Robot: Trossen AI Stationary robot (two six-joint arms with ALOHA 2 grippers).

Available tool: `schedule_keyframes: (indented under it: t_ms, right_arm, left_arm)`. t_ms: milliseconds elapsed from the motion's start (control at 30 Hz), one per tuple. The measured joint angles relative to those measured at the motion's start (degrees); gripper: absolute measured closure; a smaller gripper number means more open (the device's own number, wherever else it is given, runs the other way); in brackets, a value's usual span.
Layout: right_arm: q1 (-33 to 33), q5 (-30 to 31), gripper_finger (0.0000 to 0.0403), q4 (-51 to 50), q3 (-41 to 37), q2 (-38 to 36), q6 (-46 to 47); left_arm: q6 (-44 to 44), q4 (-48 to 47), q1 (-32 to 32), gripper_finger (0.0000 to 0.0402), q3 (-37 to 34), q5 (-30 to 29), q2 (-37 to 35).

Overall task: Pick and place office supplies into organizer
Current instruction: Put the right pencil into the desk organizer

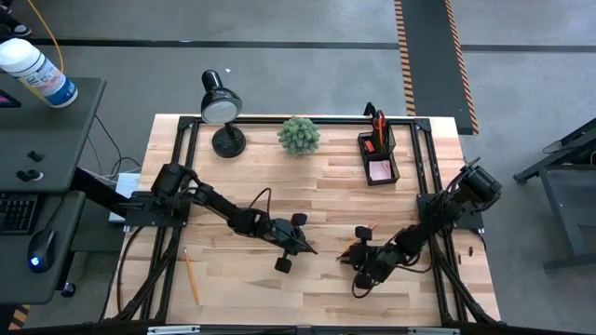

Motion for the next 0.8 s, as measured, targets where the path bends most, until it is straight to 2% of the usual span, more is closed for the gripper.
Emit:
schedule_keyframes:
  t_ms: [133, 267, 367, 467, 567, 800]
  right_arm:
    - [-0.5, -4.4, 0.0336, 0.0, 2.1, 0.0, -2.4]
    - [-0.3, -7.2, 0.0336, -3.8, 7.5, 0.0, -9.6]
    - [-0.5, -7.0, 0.0336, -15.5, 13.3, 0.0, -13.3]
    - [-1.3, -6.7, 0.0336, -30.1, 18.6, 0.0, -13.2]
    - [-3.0, -8.2, 0.0335, -39.0, 22.1, 0.0, -13.3]
    - [-7.4, -15.0, 0.0304, -40.4, 23.9, 0.0, -17.6]
  left_arm:
    - [-0.3, -1.5, 0.0, 0.0401, 0.0, -1.1, 0.0]
    - [-0.1, -1.4, 0.0, 0.0401, 0.0, -1.2, 0.0]
    - [0.1, -1.4, 0.0, 0.0401, 0.0, -1.2, 0.0]
    - [0.1, -1.7, 0.0, 0.0401, 0.0, -1.2, 0.0]
    - [0.8, -2.6, 0.0, 0.0401, 0.0, -1.1, 0.0]
    - [1.8, -4.0, 0.0, 0.0401, 0.0, -1.0, 0.0]
